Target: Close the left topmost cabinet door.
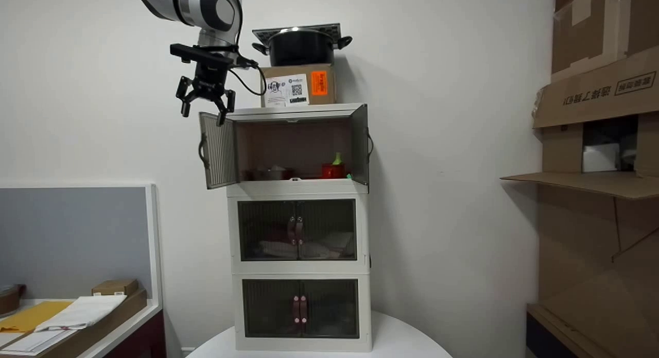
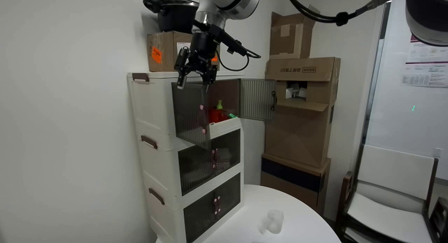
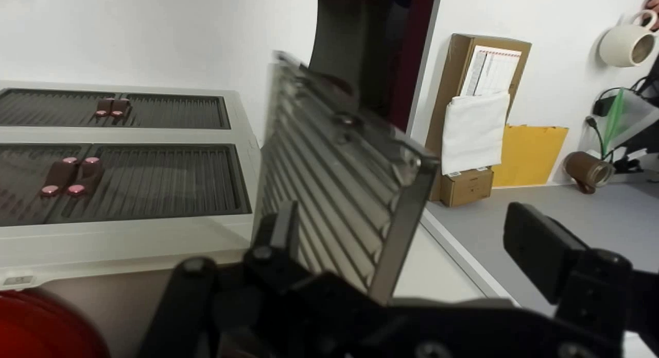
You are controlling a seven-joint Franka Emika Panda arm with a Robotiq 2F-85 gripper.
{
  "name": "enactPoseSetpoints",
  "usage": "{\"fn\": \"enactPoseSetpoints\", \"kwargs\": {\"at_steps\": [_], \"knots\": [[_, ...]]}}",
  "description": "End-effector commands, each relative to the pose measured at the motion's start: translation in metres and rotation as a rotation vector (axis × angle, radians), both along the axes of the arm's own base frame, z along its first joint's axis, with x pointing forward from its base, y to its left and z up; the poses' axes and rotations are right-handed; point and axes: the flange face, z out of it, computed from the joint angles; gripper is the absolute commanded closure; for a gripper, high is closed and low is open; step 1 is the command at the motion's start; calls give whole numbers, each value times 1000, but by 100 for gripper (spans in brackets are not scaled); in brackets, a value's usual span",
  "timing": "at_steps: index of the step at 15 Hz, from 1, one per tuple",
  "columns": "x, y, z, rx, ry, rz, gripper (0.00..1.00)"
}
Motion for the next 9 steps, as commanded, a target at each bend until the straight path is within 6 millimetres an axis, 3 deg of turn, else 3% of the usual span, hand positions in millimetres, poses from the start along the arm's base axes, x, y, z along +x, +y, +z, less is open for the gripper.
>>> {"fn": "enactPoseSetpoints", "kwargs": {"at_steps": [1, 6, 9], "knots": [[5, 13, 0, 28, 15, 15, 0], [16, 8, -16, -13, 25, 3, 0], [21, -16, -15, -147, -59, -58, 0]]}}
